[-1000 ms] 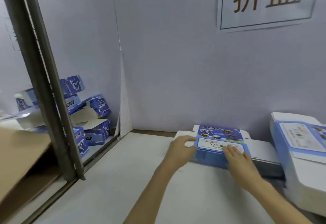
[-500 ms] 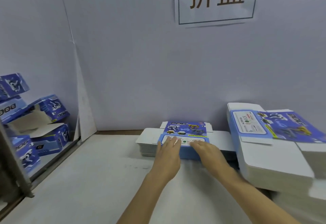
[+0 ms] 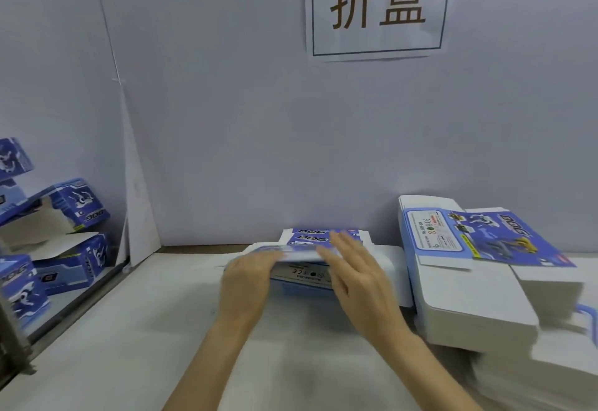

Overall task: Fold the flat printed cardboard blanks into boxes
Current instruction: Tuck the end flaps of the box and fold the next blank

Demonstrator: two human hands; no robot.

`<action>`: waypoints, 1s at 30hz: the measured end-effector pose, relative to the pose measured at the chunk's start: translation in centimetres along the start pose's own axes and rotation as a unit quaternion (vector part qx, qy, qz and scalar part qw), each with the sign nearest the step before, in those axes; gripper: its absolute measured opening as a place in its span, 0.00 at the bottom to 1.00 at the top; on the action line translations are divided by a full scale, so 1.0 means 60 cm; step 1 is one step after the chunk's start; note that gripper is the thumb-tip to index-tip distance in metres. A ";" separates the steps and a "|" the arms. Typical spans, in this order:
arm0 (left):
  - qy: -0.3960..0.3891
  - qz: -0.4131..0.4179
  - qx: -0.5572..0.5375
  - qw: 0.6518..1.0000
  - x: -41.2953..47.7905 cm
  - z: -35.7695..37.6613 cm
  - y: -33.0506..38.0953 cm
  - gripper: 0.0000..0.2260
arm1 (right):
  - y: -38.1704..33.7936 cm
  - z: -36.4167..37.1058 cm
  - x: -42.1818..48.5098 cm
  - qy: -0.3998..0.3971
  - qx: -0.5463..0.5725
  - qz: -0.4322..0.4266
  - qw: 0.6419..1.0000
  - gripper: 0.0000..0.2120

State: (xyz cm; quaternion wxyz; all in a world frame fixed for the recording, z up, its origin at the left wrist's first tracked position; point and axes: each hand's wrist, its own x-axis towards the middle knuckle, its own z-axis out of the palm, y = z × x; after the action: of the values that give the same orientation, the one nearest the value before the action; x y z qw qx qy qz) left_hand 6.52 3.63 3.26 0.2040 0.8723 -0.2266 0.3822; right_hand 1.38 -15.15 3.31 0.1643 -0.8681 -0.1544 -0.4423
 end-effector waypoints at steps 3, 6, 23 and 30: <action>0.126 -0.082 0.009 0.989 0.020 -0.062 -0.002 0.06 | -0.024 -0.040 0.020 0.160 0.064 0.019 0.985 0.24; 0.187 -0.187 -0.188 0.946 0.034 -0.104 0.028 0.05 | -0.046 -0.077 0.037 0.147 0.197 0.184 0.951 0.28; 0.068 -0.249 -0.467 0.846 0.018 -0.106 0.150 0.32 | -0.037 -0.146 0.031 0.069 0.428 0.307 0.848 0.39; 0.029 -0.214 -0.483 0.849 0.012 -0.100 0.175 0.25 | -0.060 -0.135 0.029 -0.045 0.492 0.293 0.818 0.24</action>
State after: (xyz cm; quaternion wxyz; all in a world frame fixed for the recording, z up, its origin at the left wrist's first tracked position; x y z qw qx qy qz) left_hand -2.30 -1.93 9.48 0.6823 0.6795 -0.1846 0.1967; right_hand -4.97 -15.12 9.76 0.6847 -0.6947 -0.0968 -0.1983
